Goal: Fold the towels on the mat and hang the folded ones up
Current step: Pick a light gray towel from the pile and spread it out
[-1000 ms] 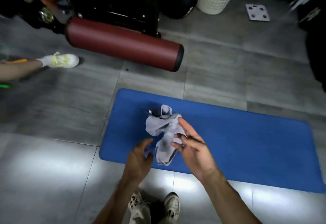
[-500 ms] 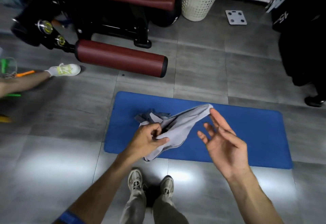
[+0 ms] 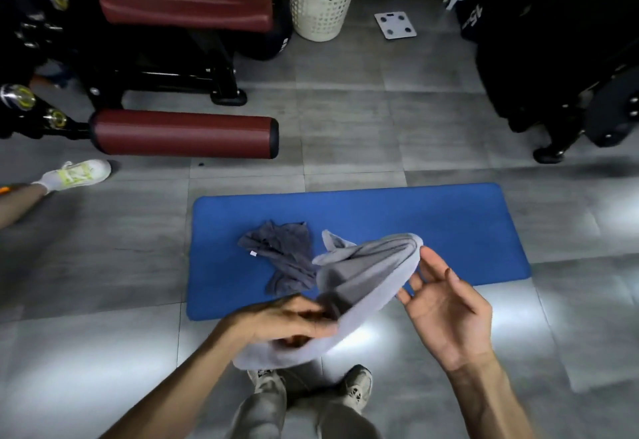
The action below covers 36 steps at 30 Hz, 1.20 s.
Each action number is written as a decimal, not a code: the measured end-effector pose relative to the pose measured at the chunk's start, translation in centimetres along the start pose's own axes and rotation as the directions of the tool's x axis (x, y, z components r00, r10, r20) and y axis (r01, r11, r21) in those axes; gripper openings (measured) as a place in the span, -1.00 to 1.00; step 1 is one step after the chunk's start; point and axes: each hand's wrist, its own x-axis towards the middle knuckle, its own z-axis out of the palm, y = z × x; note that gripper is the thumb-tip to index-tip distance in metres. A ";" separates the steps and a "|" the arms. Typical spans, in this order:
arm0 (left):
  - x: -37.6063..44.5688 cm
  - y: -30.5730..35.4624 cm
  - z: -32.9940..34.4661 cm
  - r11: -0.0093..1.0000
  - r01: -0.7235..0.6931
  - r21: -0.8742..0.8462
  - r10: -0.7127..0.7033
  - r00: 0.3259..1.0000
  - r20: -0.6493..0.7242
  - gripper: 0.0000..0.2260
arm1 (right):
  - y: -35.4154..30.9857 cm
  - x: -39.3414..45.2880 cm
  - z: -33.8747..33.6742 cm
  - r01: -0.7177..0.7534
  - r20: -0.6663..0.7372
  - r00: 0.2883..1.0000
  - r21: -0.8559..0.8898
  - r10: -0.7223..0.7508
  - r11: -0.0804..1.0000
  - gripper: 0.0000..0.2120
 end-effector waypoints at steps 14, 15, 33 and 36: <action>13.5 19.1 15.8 0.646 -0.443 0.621 0.722 0.620 -0.309 -0.90 | -15.4 -10.9 -9.2 0.086 -0.086 0.989 -0.312 -0.119 0.946 -0.58; 14.7 20.3 17.5 0.714 -0.438 0.546 0.666 0.667 -0.335 -0.87 | -17.5 -11.7 -10.3 0.108 -0.075 0.987 -0.322 -0.139 0.941 -0.64; 33.5 33.1 24.3 0.800 -0.418 0.431 0.600 0.563 -0.568 -0.91 | -43.5 -10.5 -30.7 -0.446 -0.110 0.830 -0.720 -0.546 -0.532 -0.72; 35.4 34.6 20.4 0.717 -0.256 0.648 0.671 0.503 -0.544 -0.78 | -49.6 -9.4 -33.8 -0.559 -0.205 0.708 -0.748 -0.676 -0.359 -0.81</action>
